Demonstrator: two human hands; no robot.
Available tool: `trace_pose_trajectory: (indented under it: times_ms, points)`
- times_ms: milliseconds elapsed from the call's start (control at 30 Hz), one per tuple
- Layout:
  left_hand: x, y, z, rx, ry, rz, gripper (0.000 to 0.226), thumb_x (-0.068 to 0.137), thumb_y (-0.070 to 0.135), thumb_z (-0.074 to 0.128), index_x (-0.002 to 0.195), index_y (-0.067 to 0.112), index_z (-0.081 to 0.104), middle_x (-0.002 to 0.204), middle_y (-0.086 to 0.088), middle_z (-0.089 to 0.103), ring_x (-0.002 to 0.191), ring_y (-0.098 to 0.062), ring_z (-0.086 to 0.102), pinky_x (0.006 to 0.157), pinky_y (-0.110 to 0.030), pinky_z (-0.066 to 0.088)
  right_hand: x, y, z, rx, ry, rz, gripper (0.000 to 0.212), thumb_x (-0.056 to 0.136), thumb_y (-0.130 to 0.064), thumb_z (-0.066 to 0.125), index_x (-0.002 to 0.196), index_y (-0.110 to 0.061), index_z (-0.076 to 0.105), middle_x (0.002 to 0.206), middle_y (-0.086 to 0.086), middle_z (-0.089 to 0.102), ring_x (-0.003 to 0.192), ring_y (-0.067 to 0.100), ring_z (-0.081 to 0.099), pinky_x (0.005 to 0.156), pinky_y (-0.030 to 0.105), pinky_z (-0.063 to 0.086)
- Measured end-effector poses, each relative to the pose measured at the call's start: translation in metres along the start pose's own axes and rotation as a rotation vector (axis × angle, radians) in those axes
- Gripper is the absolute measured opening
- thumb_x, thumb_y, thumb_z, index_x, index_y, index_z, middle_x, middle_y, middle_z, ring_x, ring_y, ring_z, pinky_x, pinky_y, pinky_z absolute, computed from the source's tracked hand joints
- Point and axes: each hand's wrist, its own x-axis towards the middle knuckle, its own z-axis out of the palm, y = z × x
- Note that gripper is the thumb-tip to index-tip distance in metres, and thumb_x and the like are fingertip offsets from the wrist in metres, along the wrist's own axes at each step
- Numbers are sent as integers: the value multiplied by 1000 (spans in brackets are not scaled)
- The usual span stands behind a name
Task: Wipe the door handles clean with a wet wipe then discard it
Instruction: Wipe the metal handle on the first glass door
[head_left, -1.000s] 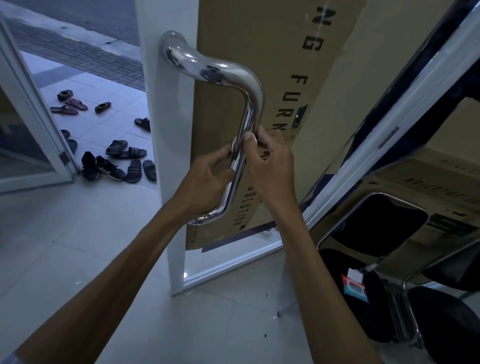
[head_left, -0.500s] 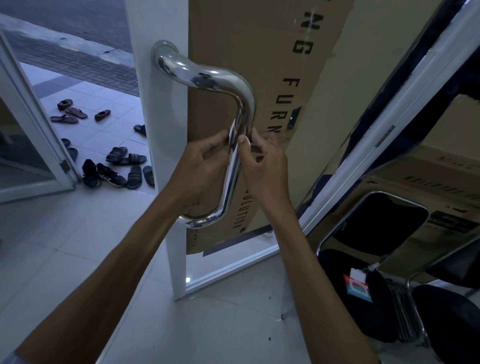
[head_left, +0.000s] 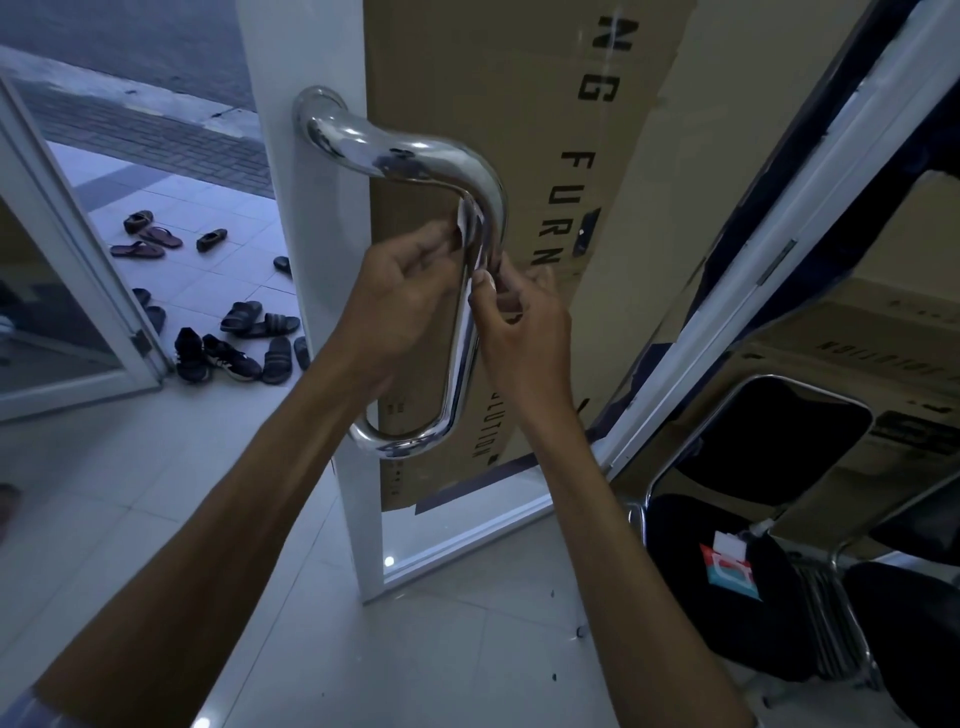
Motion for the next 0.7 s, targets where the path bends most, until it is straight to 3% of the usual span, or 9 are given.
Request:
trace_pose_trajectory:
  times_ms: [200,400,467,567,700]
  points:
    - [16,6,-2,-365,76,-22,25,99,-3,51,112,6,71,108,-3,75,107,-13,68,94,-25,51,0,0,-5,-16,-12,-13,35,103,-47,52,129,-34,72,104,-2,53,93,9,64,79,44,61]
    - [13,13,-15,-891,155,-103,20,97,-2,52,104,10,66,103,-3,75,104,-15,67,99,-25,48,-2,-1,-4,2,-8,6,41,98,-55,46,123,-37,73,100,-5,53,93,10,65,78,46,61]
    - [7,13,-18,-966,203,-136,19,96,2,54,99,14,69,103,-1,76,108,-14,68,100,-25,44,-2,-2,-6,10,-5,11,44,97,-58,45,123,-37,73,100,-6,53,93,11,65,78,47,61]
    - [1,12,-21,-1061,235,-169,18,99,9,56,111,15,66,113,0,74,117,-16,65,101,-31,40,-2,-2,-7,15,-24,12,48,97,-61,44,130,-39,70,101,-7,53,95,11,65,79,46,61]
    - [1,10,-29,-1279,319,-213,24,93,12,65,116,10,69,116,-3,74,115,-19,67,105,-31,41,-3,0,-13,25,-52,26,42,103,-55,51,139,-38,67,107,-5,56,99,11,65,85,40,61]
